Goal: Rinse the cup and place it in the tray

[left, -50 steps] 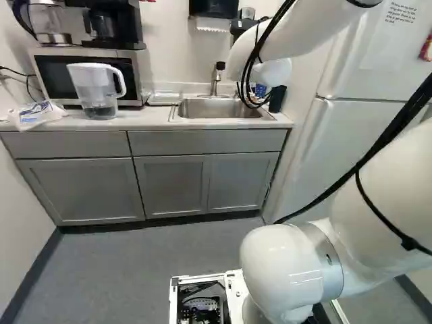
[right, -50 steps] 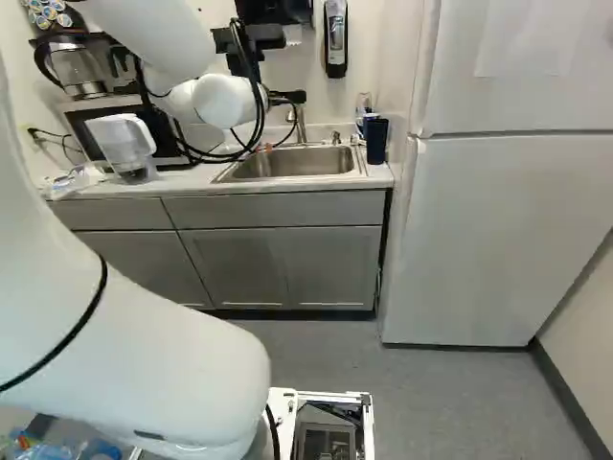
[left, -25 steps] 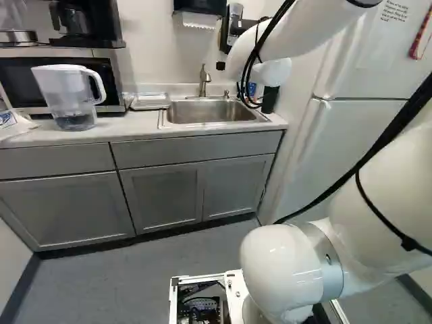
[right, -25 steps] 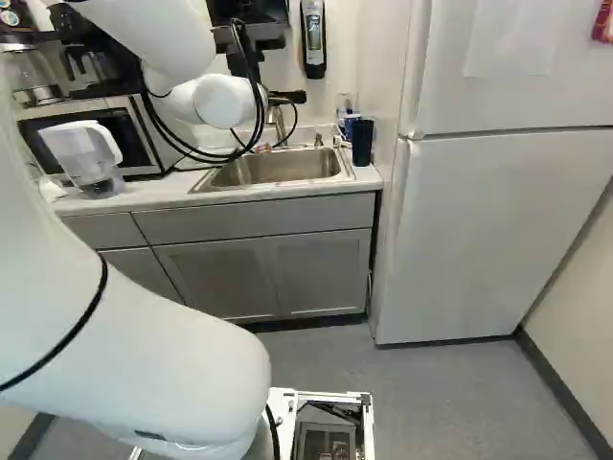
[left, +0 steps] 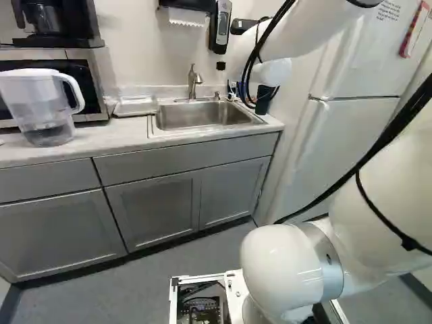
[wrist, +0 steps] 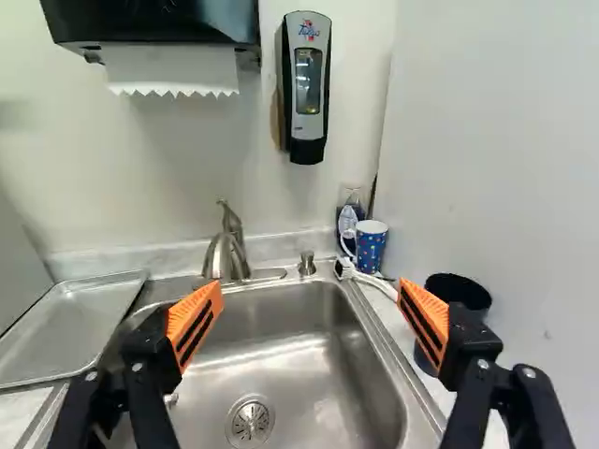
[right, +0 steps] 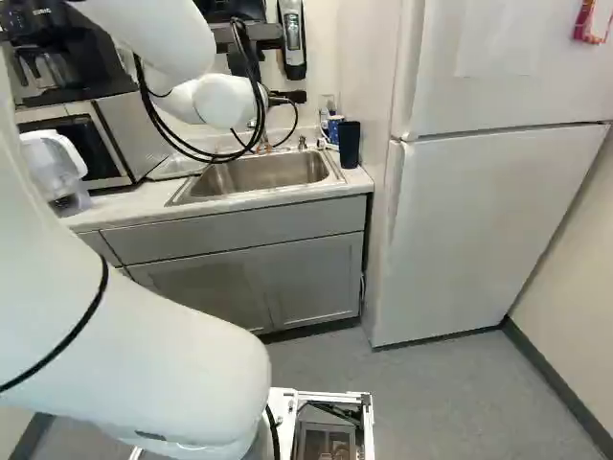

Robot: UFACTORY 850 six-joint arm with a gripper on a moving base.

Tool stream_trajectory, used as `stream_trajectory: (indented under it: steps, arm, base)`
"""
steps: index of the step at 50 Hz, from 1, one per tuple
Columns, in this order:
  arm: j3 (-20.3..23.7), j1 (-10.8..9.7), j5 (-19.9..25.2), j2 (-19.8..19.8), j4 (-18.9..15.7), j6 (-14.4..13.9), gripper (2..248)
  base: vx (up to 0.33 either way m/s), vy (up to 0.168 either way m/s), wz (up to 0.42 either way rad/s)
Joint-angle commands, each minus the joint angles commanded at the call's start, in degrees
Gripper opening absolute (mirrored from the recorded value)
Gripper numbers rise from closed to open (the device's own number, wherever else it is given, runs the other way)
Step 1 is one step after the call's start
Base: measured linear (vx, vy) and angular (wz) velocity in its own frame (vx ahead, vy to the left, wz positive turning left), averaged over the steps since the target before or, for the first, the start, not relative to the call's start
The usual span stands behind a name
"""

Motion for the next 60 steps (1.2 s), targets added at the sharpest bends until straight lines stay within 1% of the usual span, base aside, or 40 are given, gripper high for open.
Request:
stream_trajectory:
  steps: [34, 60]
  arm:
    - [0.0, 0.0, 0.0, 0.0, 0.0, 0.0, 247]
    - [0.0, 0.0, 0.0, 0.0, 0.0, 0.0, 247]
  base:
    - [0.095, 0.083, -0.021]
    - [0.052, 0.038, -0.008]
